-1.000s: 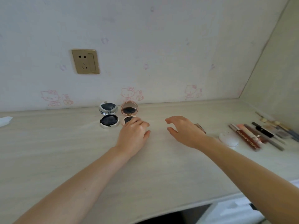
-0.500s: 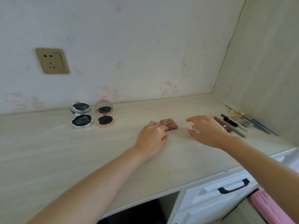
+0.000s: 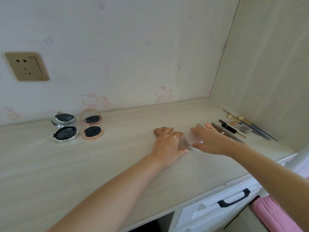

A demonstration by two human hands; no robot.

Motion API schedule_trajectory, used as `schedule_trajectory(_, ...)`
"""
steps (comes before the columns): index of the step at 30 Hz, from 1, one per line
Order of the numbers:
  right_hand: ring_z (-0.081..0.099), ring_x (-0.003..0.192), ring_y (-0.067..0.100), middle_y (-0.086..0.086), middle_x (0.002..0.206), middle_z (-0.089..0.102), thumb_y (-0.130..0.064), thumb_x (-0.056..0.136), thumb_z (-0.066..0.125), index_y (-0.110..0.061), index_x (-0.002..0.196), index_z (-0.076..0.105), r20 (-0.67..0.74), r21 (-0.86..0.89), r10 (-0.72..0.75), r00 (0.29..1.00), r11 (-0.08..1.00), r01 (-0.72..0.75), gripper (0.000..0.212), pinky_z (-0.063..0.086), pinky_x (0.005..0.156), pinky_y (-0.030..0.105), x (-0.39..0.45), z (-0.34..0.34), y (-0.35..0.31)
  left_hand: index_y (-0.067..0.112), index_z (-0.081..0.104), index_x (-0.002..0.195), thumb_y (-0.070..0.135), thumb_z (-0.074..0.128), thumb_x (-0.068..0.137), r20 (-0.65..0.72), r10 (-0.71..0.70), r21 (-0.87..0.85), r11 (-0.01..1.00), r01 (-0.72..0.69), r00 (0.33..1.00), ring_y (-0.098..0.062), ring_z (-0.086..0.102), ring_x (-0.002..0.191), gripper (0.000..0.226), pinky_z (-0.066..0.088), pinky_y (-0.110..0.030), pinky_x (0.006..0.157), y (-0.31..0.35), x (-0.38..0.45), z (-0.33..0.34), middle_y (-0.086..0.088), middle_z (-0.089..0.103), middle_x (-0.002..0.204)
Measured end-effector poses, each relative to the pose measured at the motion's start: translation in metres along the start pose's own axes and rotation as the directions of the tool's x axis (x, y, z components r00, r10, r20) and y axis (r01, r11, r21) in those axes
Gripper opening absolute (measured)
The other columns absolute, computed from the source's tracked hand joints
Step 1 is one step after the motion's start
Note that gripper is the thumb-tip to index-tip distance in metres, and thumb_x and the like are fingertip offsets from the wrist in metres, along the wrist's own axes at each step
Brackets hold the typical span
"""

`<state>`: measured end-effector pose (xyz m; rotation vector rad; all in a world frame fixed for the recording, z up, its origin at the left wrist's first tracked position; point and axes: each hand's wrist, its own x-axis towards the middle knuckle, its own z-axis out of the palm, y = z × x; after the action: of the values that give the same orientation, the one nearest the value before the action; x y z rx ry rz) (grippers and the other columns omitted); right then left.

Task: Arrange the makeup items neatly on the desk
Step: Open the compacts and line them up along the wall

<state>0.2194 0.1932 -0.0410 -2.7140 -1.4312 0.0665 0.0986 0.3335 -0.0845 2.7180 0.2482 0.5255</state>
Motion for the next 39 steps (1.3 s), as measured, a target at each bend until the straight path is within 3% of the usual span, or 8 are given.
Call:
schedule_trajectory(6, 0.033, 0.118, 0.016, 0.001, 0.119, 0.052, -0.042, 0.087, 0.054, -0.021, 0.138, 0.044, 0.003, 0.029, -0.003, 1.000, 1.000, 0.003, 0.056, 0.015, 0.091, 0.021, 0.001, 0.001, 0.001, 0.020, 0.061, 0.119, 0.050, 0.066, 0.079, 0.022, -0.028, -0.078, 0.997, 0.030, 0.999, -0.018, 0.034, 0.134, 0.050, 0.034, -0.032, 0.105, 0.005, 0.006, 0.006, 0.001, 0.065, 0.119)
schedule_trajectory(11, 0.038, 0.097, 0.016, -0.020, 0.084, 0.040, -0.068, 0.072, 0.032, -0.031, 0.122, 0.052, 0.018, 0.097, 0.001, 1.000, 0.995, -0.003, 0.065, 0.035, 0.097, 0.034, -0.001, -0.002, -0.003, 0.020, 0.064, 0.111, 0.049, 0.070, 0.077, -0.032, -0.067, -0.316, 0.947, 0.054, 0.997, -0.010, 0.047, 0.116, 0.045, 0.039, -0.023, 0.090, 0.005, 0.002, 0.001, 0.005, 0.066, 0.109)
schedule_trajectory(17, 0.054, 0.084, 0.005, -0.024, 0.076, 0.058, -0.067, 0.079, 0.038, -0.048, 0.079, 0.053, -0.059, 0.199, -0.027, 0.998, 0.979, 0.038, 0.024, 0.038, 0.094, 0.037, -0.011, -0.023, -0.030, 0.022, 0.065, 0.113, 0.031, 0.068, 0.086, -0.024, -0.053, -0.586, 0.810, 0.029, 0.998, -0.005, 0.061, 0.105, 0.030, 0.047, -0.032, 0.096, 0.002, -0.020, -0.030, 0.010, 0.069, 0.106)
schedule_trajectory(22, 0.066, 0.093, 0.016, -0.007, 0.093, 0.070, -0.080, 0.072, 0.040, -0.033, 0.100, 0.065, -0.013, 0.422, -0.010, 1.000, 0.907, 0.015, 0.060, 0.046, 0.094, 0.049, -0.018, -0.044, -0.064, 0.011, 0.055, 0.128, 0.016, 0.069, 0.087, 0.029, -0.243, -0.807, 0.567, 0.166, 0.970, -0.008, 0.064, 0.103, 0.044, 0.050, -0.021, 0.091, 0.000, -0.041, -0.056, 0.000, 0.067, 0.113)
schedule_trajectory(29, 0.069, 0.079, 0.000, -0.014, 0.083, 0.073, -0.060, 0.084, 0.055, -0.031, 0.091, 0.072, -0.016, 0.582, -0.064, 0.998, 0.811, 0.061, 0.034, 0.053, 0.078, 0.025, -0.018, -0.055, -0.112, 0.025, 0.055, 0.125, 0.030, 0.079, 0.076, 0.056, -0.377, -0.870, 0.436, 0.230, 0.925, 0.000, 0.068, 0.092, 0.055, 0.049, -0.016, 0.078, -0.014, -0.071, -0.085, 0.007, 0.064, 0.117)
schedule_trajectory(33, 0.068, 0.090, 0.025, 0.010, 0.090, 0.071, -0.048, 0.093, 0.046, -0.007, 0.092, 0.068, 0.035, 0.615, -0.118, 0.992, 0.786, 0.072, 0.046, 0.053, 0.090, 0.046, -0.011, -0.059, -0.134, 0.029, 0.055, 0.122, 0.047, 0.085, 0.057, 0.098, -0.462, -0.886, 0.363, 0.289, 0.881, -0.003, 0.067, 0.097, 0.074, 0.050, -0.030, 0.088, -0.035, -0.088, -0.098, 0.009, 0.067, 0.114)
schedule_trajectory(36, 0.067, 0.090, 0.020, 0.006, 0.093, 0.070, -0.042, 0.095, 0.046, -0.011, 0.095, 0.070, 0.044, 0.625, -0.146, 0.988, 0.775, 0.087, 0.039, 0.055, 0.088, 0.042, -0.007, -0.058, -0.152, 0.021, 0.062, 0.114, 0.040, 0.086, 0.054, 0.115, -0.472, -0.935, 0.246, 0.256, 0.874, -0.018, 0.065, 0.107, 0.068, 0.047, -0.043, 0.101, -0.049, -0.101, -0.105, 0.002, 0.071, 0.111)
schedule_trajectory(39, 0.065, 0.090, 0.007, -0.007, 0.097, 0.070, -0.040, 0.095, 0.047, -0.021, 0.108, 0.068, 0.046, 0.624, -0.189, 0.981, 0.772, 0.120, 0.031, 0.057, 0.084, 0.033, -0.005, -0.056, -0.172, 0.011, 0.061, 0.115, 0.020, 0.082, 0.069, 0.134, -0.473, -0.965, 0.138, 0.224, 0.871, -0.023, 0.066, 0.106, 0.051, 0.051, -0.037, 0.097, -0.064, -0.114, -0.112, -0.005, 0.072, 0.108)
